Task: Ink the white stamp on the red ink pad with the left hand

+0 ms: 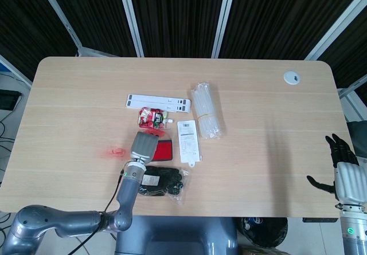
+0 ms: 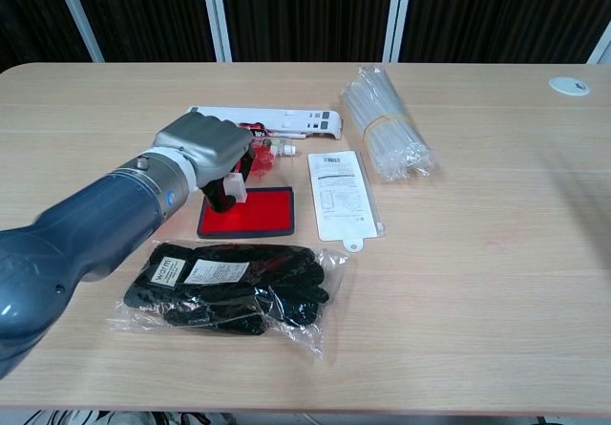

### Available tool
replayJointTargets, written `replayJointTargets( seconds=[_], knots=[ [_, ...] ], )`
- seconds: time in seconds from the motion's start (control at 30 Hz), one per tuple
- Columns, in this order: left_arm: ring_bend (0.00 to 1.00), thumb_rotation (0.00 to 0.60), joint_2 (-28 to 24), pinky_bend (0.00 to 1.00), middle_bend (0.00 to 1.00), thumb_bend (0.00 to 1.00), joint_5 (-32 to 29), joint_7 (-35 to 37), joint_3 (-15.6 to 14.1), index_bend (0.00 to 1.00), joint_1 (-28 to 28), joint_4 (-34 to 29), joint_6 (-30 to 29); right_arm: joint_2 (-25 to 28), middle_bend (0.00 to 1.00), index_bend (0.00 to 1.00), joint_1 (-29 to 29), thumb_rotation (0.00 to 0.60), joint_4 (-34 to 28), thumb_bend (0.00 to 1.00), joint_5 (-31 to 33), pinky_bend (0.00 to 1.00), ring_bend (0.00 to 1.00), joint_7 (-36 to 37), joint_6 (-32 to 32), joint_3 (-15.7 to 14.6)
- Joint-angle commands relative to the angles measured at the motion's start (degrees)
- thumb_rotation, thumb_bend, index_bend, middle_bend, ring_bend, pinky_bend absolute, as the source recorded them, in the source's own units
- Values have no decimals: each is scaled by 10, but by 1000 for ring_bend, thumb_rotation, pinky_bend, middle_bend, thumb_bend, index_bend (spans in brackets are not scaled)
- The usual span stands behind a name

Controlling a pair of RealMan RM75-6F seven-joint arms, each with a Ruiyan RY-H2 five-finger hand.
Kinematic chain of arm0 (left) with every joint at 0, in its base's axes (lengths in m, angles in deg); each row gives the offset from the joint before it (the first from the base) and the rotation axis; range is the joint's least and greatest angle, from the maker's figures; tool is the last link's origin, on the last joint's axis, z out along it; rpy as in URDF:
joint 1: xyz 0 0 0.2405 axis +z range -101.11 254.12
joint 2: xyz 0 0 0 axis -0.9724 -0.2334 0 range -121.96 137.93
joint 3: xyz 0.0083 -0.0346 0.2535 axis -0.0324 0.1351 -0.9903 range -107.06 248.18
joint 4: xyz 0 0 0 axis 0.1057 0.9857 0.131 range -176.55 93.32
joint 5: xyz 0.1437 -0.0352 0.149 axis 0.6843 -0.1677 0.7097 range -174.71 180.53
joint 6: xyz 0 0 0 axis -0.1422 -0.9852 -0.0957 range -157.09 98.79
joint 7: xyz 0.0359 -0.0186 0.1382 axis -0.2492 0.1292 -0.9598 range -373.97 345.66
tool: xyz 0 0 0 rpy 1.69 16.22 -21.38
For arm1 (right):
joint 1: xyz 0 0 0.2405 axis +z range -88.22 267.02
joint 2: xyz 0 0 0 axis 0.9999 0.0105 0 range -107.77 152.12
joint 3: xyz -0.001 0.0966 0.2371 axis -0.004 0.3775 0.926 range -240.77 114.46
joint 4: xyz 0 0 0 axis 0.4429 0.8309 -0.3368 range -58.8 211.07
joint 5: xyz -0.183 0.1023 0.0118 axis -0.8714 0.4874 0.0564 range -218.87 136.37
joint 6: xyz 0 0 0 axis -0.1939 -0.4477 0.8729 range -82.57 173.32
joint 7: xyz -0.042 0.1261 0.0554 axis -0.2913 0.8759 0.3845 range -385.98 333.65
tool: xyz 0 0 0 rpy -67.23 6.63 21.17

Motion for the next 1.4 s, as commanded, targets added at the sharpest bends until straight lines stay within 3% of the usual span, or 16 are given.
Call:
replayJointTargets(
  seconds=[0.03, 0.73, 1.4],
  knots=[
    [621, 600, 2, 681, 784, 525, -2, 0, -2, 790, -1, 3, 0, 0, 0, 0, 0, 600, 0, 98, 0, 167, 0, 0, 0, 0],
    [625, 600, -15, 685, 786, 525, 0, -11, 1, 791, -12, -38, -20, 0, 0, 0, -1, 600, -1, 97, -2, 167, 0, 0, -2, 0],
    [626, 600, 3, 686, 788, 525, -18, -10, -11, 791, -19, -1, -7, 0, 0, 0, 0, 600, -1, 97, 1, 167, 0, 2, 0, 0]
  ],
)
